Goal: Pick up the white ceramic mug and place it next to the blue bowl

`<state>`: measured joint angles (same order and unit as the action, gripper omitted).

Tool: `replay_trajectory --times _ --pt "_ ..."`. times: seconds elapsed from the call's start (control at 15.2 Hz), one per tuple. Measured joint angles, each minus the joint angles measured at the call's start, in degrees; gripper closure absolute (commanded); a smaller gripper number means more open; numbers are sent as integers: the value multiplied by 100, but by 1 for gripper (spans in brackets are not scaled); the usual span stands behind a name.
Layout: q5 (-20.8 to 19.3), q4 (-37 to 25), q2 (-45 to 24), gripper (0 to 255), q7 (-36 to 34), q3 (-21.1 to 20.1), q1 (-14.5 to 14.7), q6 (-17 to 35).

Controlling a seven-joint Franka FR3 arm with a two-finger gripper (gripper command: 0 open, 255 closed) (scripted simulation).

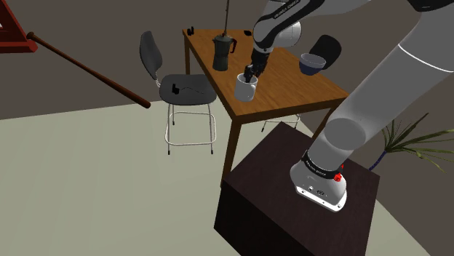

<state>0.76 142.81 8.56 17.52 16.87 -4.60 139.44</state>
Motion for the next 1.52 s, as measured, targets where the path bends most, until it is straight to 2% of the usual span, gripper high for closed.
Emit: replay_trajectory --times 0.66,1.52 --pt "-13 -16 28 255 -7 0 -5 -45" --pt "-213 -514 611 255 -204 -92 -49 -1103"
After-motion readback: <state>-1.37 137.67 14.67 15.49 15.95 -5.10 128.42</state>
